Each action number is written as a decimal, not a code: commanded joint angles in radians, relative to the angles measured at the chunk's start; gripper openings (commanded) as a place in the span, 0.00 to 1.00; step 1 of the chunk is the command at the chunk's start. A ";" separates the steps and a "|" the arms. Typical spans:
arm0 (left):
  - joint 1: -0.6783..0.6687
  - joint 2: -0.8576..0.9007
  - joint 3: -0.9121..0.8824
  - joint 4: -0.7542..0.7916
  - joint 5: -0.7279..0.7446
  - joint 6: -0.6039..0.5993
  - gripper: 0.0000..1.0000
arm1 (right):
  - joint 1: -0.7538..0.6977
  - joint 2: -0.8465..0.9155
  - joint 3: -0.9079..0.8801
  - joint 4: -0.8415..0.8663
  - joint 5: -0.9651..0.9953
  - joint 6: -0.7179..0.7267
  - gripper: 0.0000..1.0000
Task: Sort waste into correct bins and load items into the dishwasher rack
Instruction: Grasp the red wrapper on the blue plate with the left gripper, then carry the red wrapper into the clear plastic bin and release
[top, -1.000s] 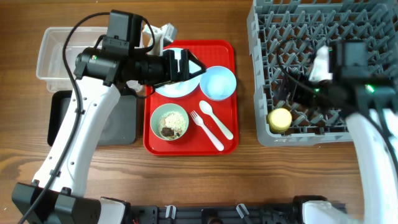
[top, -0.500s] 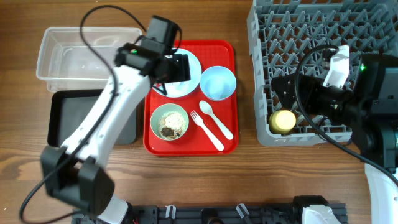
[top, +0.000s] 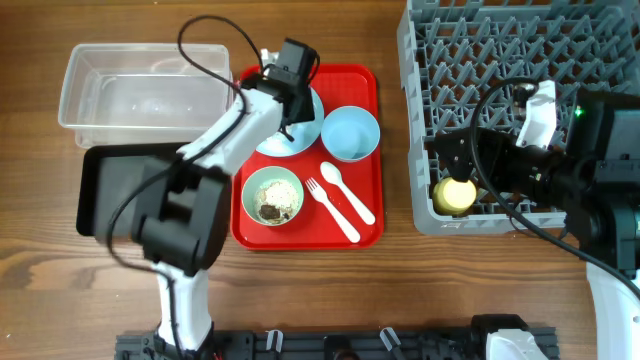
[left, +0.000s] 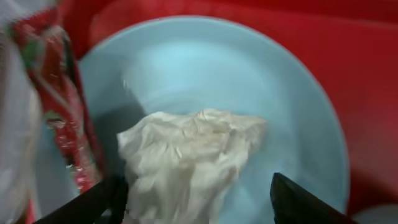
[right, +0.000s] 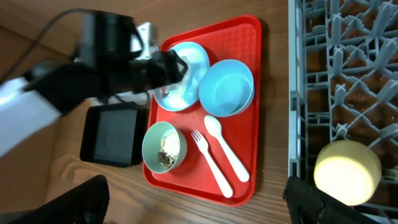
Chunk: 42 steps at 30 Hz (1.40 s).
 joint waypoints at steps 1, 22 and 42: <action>0.002 0.031 0.005 0.034 0.009 0.005 0.54 | 0.005 0.006 0.009 -0.001 -0.019 -0.019 0.91; 0.247 -0.355 0.034 -0.093 -0.030 -0.002 0.04 | 0.005 0.006 0.009 0.007 -0.019 -0.018 0.91; 0.115 -0.211 0.024 -0.134 0.054 0.051 0.81 | 0.005 0.006 0.009 -0.001 -0.015 -0.020 0.91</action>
